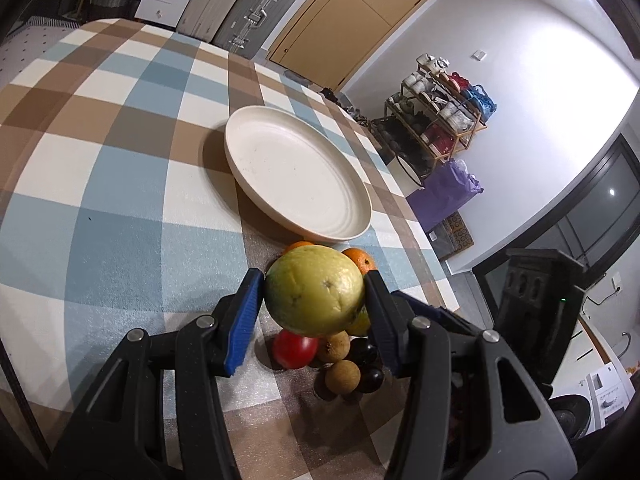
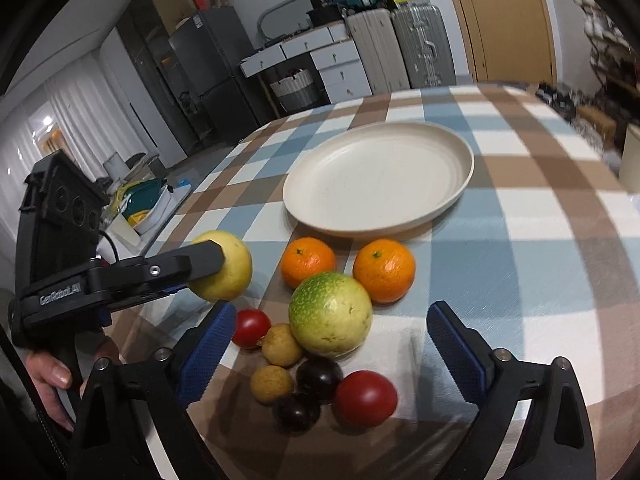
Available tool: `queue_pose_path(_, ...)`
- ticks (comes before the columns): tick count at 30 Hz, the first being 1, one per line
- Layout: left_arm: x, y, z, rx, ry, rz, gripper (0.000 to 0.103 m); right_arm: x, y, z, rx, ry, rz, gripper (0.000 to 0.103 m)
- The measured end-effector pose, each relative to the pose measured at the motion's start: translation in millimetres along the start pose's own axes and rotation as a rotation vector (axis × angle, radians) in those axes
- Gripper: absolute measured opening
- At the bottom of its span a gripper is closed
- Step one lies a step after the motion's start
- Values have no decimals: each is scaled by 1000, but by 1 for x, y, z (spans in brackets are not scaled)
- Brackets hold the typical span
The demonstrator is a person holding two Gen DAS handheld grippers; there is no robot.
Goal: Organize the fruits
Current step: 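Grasp the yellow pomelo with the left gripper while the right gripper approaches the green citrus, then lift the yellow pomelo with the left gripper while the right gripper grasps the green citrus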
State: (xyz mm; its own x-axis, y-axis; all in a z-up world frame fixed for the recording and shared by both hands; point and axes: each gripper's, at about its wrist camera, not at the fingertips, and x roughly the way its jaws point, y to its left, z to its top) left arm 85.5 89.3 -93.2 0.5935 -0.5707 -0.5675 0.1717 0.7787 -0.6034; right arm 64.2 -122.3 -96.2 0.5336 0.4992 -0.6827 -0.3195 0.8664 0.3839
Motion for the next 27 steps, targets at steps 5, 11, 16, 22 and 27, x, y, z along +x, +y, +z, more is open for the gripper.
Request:
queue_pose_path(5, -3, 5, 1, -6, -7, -5, 49, 8, -3, 1, 38, 30, 2, 89)
queue_pose_path(11, -1, 8, 2, -6, -1, -9, 49, 14, -7, 4, 65, 47, 1, 81)
queue_pose_path(16, 0, 8, 2, -8, 2, -12, 49, 22, -4, 3, 65, 73, 16, 52)
queue_pose_path(22, 0, 8, 2, -7, 1, -12, 49, 20, -5, 0, 90, 58, 35, 50)
queue_pose_path(27, -1, 7, 5, -2, 1, -11, 49, 3, 0, 3, 67, -11, 47, 50)
